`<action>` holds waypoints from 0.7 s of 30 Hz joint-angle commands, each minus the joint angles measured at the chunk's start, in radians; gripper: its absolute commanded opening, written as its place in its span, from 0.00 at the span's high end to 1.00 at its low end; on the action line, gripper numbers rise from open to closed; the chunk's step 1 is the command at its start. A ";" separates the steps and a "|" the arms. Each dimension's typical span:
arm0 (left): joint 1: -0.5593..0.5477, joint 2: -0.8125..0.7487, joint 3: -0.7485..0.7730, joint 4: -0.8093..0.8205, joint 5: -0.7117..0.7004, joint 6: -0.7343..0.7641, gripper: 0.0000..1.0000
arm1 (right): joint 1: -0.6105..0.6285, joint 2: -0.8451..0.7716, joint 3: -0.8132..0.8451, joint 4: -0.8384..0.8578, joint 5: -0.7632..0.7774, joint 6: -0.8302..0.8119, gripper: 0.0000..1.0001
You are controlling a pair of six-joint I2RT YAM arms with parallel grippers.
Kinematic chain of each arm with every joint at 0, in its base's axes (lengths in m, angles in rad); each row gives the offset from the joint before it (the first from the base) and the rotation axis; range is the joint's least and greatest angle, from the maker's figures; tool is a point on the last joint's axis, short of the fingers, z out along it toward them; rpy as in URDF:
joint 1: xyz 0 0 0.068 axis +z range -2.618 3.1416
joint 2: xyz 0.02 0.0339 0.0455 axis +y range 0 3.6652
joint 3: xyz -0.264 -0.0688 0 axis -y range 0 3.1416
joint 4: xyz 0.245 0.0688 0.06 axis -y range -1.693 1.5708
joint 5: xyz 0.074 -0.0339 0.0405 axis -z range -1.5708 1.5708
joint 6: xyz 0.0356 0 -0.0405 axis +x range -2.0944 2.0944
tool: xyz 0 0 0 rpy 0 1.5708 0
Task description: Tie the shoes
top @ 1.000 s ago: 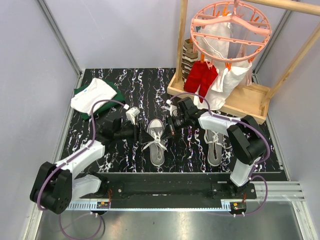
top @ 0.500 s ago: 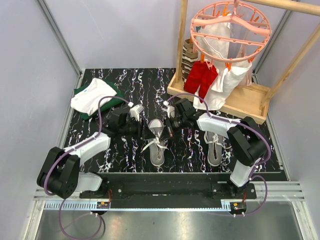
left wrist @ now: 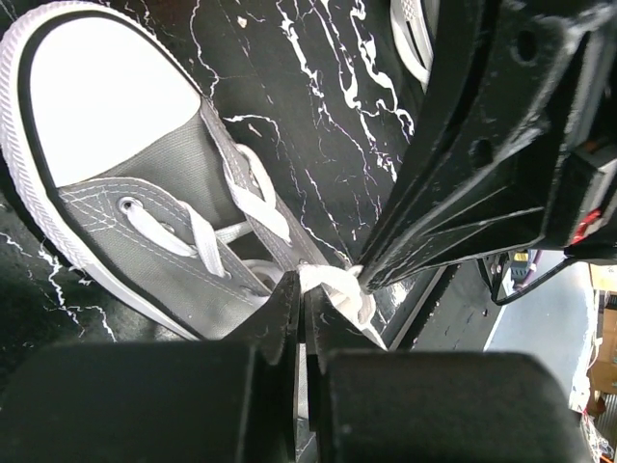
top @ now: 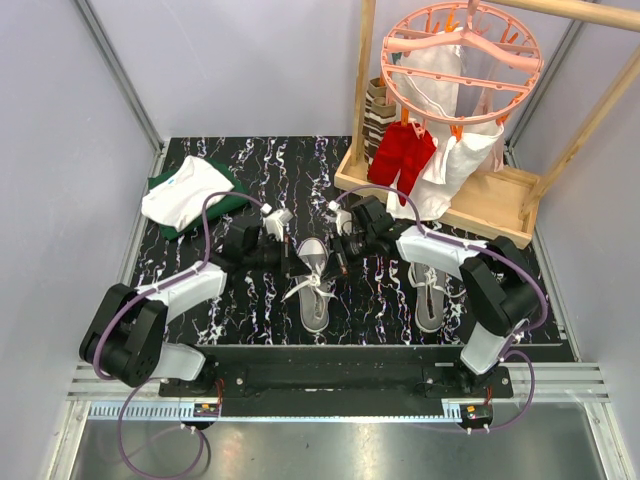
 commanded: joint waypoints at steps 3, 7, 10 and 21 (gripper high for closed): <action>0.019 -0.048 -0.003 0.017 -0.032 0.032 1.00 | 0.006 -0.075 -0.007 -0.027 0.040 -0.038 1.00; 0.037 -0.059 -0.012 -0.004 -0.037 0.054 1.00 | 0.005 -0.084 -0.024 -0.039 0.053 -0.049 1.00; 0.048 -0.068 -0.014 -0.023 -0.035 0.068 1.00 | 0.003 -0.089 -0.035 -0.048 0.064 -0.056 1.00; 0.075 -0.080 -0.023 -0.043 -0.027 0.097 1.00 | -0.023 -0.129 -0.079 -0.089 0.090 -0.085 1.00</action>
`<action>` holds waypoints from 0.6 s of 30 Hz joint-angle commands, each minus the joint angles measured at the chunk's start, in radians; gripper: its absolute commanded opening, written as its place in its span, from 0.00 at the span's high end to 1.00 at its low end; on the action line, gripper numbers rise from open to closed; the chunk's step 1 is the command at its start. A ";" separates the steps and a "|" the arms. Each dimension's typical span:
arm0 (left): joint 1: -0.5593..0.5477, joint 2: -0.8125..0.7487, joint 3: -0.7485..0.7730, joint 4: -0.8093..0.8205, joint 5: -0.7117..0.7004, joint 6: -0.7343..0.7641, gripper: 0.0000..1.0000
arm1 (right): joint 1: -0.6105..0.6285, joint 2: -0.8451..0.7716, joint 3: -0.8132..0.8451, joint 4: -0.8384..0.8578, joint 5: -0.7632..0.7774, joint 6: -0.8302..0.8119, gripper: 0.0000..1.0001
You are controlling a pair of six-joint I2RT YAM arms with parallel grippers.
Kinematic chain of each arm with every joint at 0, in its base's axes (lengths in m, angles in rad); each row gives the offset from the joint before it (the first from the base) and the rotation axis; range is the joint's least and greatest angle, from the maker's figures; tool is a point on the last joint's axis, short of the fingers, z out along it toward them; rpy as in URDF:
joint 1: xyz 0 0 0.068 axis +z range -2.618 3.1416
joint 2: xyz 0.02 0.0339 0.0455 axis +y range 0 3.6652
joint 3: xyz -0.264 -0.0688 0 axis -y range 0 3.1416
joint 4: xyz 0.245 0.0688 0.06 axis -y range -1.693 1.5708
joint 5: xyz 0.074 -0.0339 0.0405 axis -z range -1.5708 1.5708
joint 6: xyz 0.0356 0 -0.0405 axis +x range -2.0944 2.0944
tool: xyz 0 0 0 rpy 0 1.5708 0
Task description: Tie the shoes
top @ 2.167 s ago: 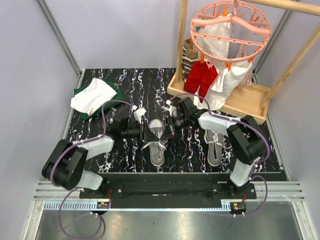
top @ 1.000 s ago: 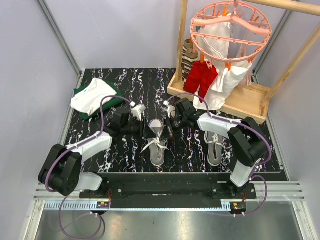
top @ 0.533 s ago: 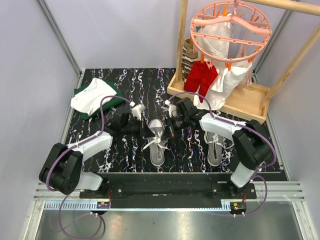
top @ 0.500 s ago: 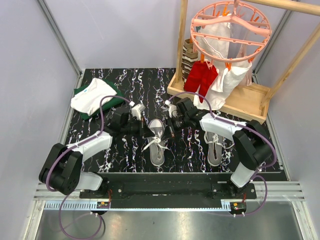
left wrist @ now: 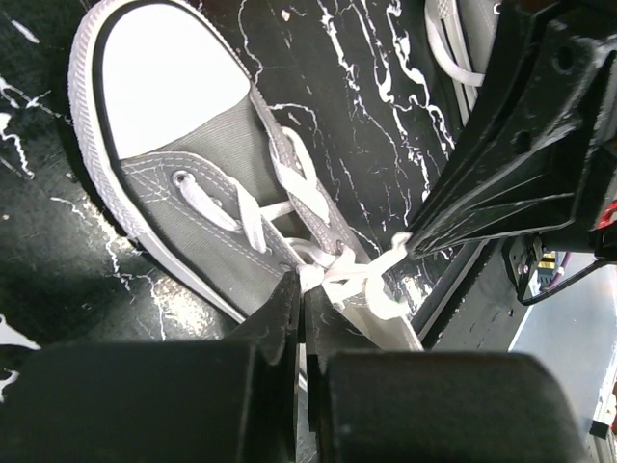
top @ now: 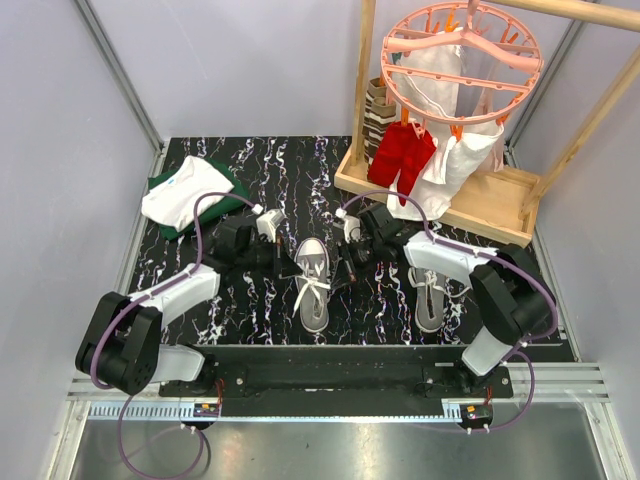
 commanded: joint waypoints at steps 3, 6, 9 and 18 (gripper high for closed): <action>0.028 -0.035 -0.009 0.024 -0.015 0.038 1.00 | -0.020 -0.077 -0.027 -0.036 0.027 -0.038 1.00; 0.030 -0.034 -0.007 0.017 -0.011 0.046 1.00 | -0.023 -0.083 -0.033 -0.039 0.026 -0.040 1.00; 0.030 -0.027 -0.004 0.016 -0.006 0.048 1.00 | -0.024 -0.080 -0.033 -0.041 0.021 -0.041 1.00; 0.035 -0.003 0.003 0.018 -0.017 0.055 1.00 | -0.031 -0.092 -0.053 -0.059 0.033 -0.070 1.00</action>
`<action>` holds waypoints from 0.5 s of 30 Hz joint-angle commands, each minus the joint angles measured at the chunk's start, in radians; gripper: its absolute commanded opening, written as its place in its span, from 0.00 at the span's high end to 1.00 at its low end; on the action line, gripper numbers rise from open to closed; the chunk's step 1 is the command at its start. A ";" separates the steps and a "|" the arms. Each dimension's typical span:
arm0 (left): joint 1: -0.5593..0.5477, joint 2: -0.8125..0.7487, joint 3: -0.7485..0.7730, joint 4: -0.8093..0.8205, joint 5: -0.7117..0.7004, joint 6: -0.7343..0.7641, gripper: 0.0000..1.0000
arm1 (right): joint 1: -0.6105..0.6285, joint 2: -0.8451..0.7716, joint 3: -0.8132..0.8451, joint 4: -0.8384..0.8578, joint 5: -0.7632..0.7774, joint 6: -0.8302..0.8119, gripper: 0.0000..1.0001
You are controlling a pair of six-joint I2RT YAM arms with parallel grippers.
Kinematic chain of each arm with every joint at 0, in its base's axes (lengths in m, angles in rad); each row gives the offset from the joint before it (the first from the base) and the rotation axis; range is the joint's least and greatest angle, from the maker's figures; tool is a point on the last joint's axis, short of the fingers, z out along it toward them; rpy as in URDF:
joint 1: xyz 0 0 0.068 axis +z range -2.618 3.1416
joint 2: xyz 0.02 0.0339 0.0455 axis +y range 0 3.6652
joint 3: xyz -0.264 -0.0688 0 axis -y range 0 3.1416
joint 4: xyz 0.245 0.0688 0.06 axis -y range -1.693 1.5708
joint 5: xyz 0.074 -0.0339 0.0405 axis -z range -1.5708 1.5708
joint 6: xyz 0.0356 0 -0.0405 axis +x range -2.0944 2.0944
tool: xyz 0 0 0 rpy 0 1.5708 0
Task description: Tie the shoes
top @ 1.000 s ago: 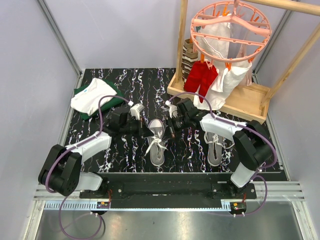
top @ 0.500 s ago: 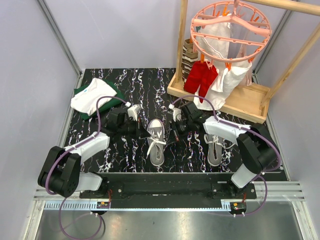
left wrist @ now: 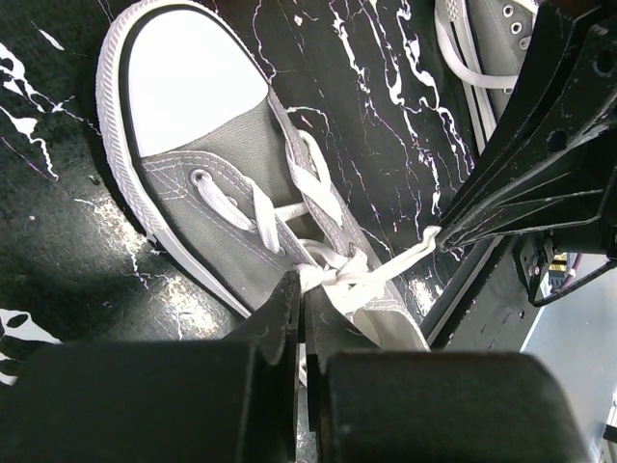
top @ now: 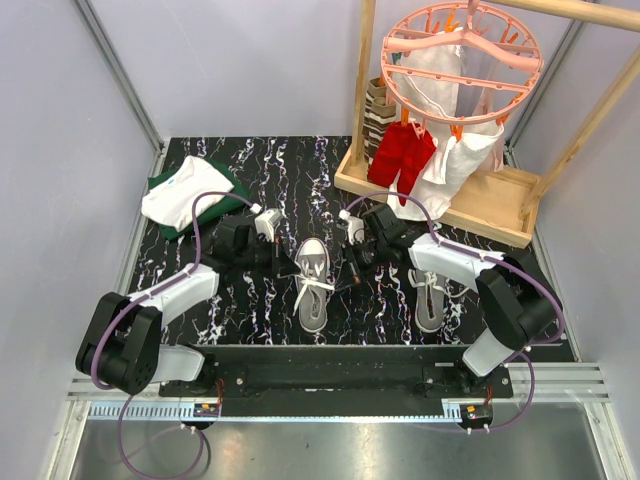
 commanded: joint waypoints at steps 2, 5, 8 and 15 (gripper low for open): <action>0.017 0.005 0.007 0.019 -0.021 0.032 1.00 | -0.019 -0.054 -0.028 -0.047 0.034 -0.040 1.00; 0.025 0.016 0.013 0.022 -0.024 0.034 1.00 | -0.024 -0.058 -0.036 -0.052 0.039 -0.046 1.00; 0.025 0.028 0.019 0.027 -0.012 0.035 1.00 | -0.024 -0.054 -0.033 -0.050 0.034 -0.047 1.00; 0.025 0.039 0.028 0.050 0.028 0.037 0.94 | -0.024 -0.015 0.011 -0.046 -0.004 -0.038 1.00</action>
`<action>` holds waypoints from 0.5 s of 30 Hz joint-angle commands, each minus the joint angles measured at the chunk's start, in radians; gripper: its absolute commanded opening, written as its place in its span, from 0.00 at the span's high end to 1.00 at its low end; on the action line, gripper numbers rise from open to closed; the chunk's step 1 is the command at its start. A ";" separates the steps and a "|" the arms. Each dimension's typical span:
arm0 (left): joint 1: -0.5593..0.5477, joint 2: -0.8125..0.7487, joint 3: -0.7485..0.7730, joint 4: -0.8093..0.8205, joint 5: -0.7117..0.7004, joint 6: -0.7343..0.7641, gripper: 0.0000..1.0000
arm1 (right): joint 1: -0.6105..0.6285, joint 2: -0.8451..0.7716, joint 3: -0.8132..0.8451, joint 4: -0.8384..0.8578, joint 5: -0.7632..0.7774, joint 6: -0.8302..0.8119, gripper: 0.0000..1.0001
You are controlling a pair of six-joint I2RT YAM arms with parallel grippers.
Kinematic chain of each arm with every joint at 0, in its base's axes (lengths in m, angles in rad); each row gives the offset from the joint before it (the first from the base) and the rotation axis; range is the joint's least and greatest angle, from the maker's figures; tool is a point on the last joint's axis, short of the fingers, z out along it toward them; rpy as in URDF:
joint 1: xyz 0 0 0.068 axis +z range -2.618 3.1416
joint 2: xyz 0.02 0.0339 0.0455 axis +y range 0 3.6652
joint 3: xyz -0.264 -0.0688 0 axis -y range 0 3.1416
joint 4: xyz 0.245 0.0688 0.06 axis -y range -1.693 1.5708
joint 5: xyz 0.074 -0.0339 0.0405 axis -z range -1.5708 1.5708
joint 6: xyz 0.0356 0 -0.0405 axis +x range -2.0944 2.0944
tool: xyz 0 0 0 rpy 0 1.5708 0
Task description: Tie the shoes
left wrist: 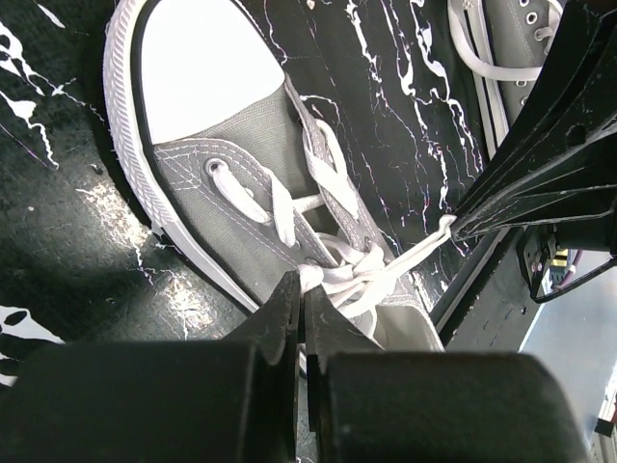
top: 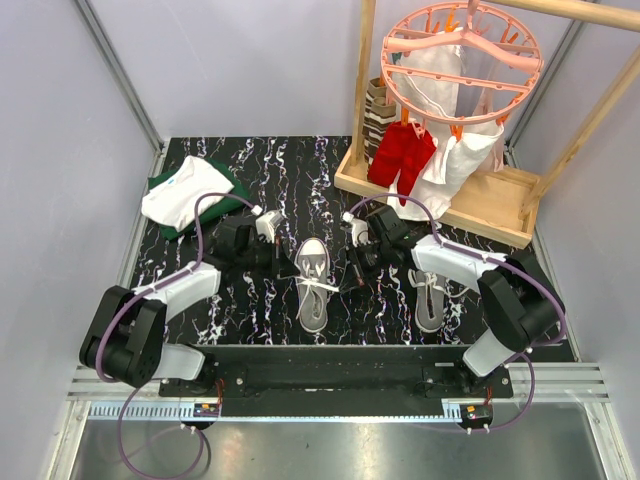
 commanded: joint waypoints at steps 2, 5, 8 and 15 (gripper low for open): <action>0.021 -0.009 0.034 0.044 0.069 0.050 0.75 | -0.008 0.007 0.058 -0.021 -0.055 -0.011 1.00; 0.044 -0.057 0.028 0.040 0.110 0.079 0.55 | -0.007 0.032 0.076 -0.014 -0.099 0.017 0.99; 0.093 -0.118 0.033 -0.029 0.150 0.198 0.52 | -0.007 0.038 0.081 -0.001 -0.116 0.029 0.95; 0.164 -0.203 0.117 -0.527 0.325 1.073 0.53 | -0.005 0.024 0.076 0.002 -0.142 0.023 0.92</action>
